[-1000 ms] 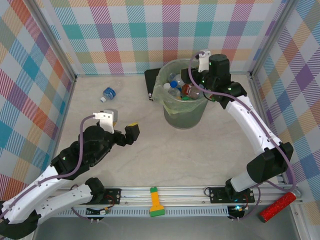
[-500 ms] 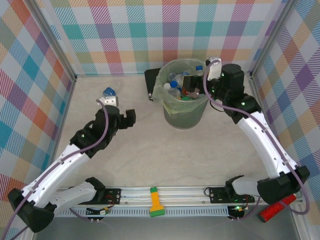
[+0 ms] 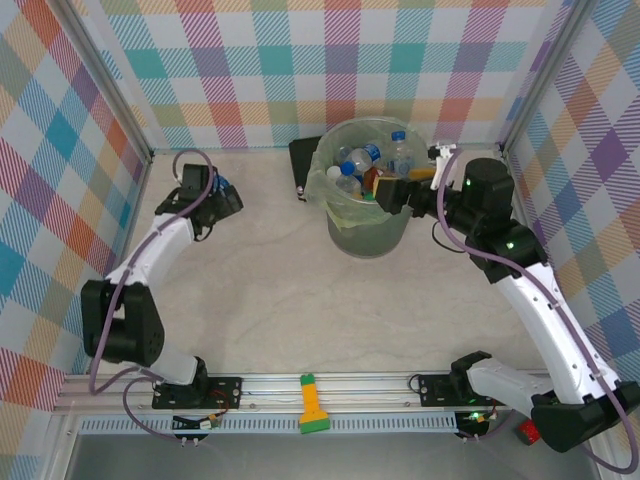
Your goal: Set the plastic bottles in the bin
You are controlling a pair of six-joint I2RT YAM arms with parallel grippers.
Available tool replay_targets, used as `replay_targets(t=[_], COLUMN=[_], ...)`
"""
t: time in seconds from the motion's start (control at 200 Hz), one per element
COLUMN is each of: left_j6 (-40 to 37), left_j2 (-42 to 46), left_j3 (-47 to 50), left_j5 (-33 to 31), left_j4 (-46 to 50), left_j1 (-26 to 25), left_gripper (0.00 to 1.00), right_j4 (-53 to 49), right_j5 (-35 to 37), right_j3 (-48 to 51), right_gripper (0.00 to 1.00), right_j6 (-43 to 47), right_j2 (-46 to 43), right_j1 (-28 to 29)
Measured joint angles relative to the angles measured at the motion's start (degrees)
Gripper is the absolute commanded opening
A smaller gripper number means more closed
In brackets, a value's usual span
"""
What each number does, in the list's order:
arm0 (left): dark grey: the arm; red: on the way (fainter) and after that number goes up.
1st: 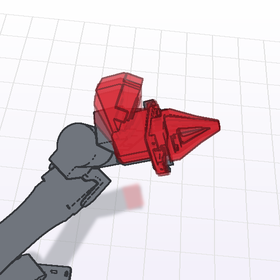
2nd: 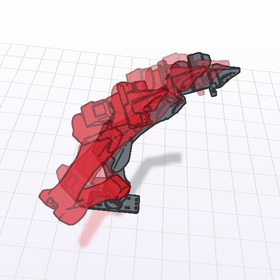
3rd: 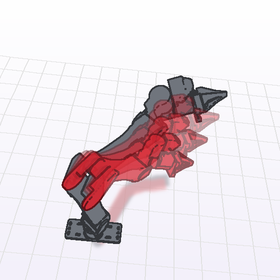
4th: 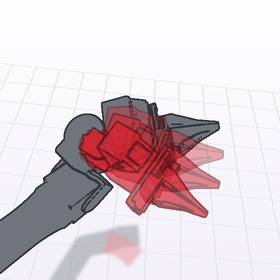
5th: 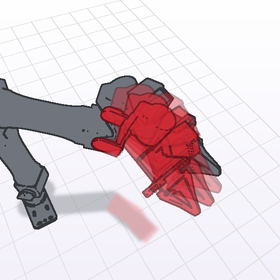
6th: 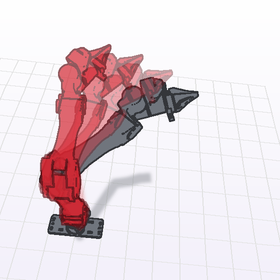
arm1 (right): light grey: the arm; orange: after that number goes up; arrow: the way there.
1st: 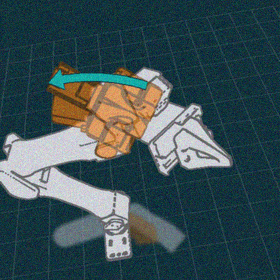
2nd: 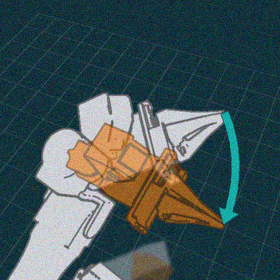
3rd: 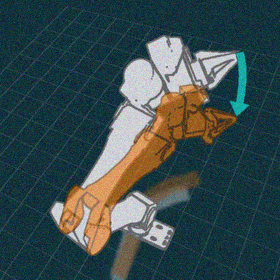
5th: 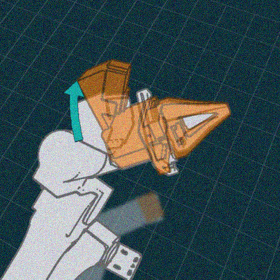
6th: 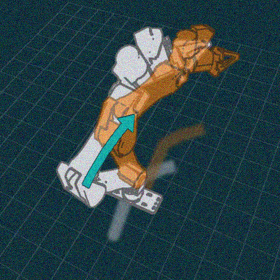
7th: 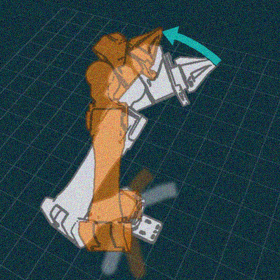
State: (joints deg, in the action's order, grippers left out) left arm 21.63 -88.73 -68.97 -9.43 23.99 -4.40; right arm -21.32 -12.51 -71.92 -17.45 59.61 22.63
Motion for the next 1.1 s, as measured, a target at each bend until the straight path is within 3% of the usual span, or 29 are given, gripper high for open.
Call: replay_targets(t=[0.4,0.705,1.1], left_j6=[-3.10,-8.57,-11.32], left_j2=[-22.10,-34.05,-36.70], left_j3=[-14.62,-27.54,-30.73], left_j5=[12.04,16.57,24.83], left_j4=[-4.90,-4.57,-1.68], left_j1=[10.51,10.88,10.38], left_gripper=[1.00,1.00,1.00], right_j4=[-1.95,-5.31,-5.99], right_j5=[-1.09,-0.50,0.04], right_j3=[0.90,0.90,0.90], right_gripper=[0.99,0.99,0.99], right_j6=[-1.86,-2.29,-2.97], right_j2=[-3.54,-4.79,-5.01], right_j1=[0.00,0.00,0.00])
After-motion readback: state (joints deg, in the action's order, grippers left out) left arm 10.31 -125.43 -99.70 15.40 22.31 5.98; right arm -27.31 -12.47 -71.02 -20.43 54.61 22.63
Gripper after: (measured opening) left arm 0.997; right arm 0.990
